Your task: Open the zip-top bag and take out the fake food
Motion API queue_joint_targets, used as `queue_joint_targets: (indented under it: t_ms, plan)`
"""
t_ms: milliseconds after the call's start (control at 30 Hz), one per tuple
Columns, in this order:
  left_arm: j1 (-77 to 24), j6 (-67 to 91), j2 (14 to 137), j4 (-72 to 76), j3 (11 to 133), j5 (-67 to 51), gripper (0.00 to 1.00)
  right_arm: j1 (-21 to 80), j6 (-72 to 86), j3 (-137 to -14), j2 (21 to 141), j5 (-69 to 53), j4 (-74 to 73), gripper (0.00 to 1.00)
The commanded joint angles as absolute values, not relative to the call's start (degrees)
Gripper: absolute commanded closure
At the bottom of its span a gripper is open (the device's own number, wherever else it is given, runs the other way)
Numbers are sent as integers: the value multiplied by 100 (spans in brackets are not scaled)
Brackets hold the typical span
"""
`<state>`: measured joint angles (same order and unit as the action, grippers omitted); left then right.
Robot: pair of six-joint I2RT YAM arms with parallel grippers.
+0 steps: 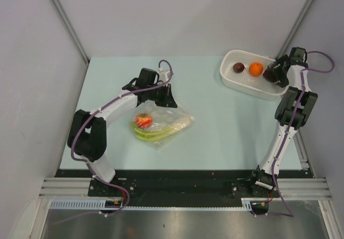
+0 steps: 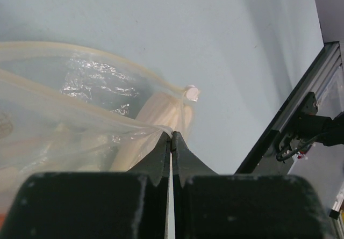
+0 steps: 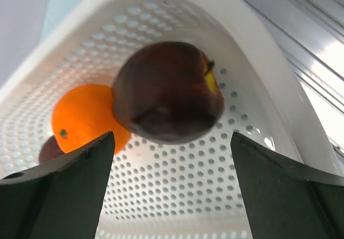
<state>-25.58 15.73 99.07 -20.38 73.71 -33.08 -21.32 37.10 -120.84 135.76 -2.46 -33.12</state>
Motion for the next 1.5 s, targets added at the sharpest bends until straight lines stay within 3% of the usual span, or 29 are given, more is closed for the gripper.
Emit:
queue_joint_targets:
  t_ms: [0, 400, 567, 767, 1000, 1067, 1200, 1467]
  plan:
    - [-2514, 1802, 9264, -1688, 7076, -3621, 100, -2127, 3454, -12024, 12826, -281, -3866, 7]
    - [-2566, 1819, 8500, -1846, 6803, -3683, 100, -1240, 3024, -9520, 10390, -606, -3691, 9]
    - [-2636, 1890, 8315, -1854, 6627, -3744, 100, -555, 2629, -8588, 9643, -2142, -3349, 12]
    - [-2803, 1907, 8042, -1872, 6469, -3735, 100, 868, 2373, -8183, 9510, -3259, -3341, 21]
    - [-3102, 2117, 7972, -1644, 6398, -3762, 100, 2214, 2574, -8148, 9991, -4296, -2804, 51]
    - [-3190, 2153, 7980, -1591, 6451, -3753, 100, 2538, 2794, -8060, 10107, -4307, -2446, 55]
    - [-3287, 2206, 7946, -1582, 6548, -3683, 100, 2847, 3364, -7893, 10336, -4246, -1873, 61]
    - [-3349, 2250, 7945, -1582, 6627, -3630, 100, 3050, 3779, -7331, 10292, -4263, -1187, 62]
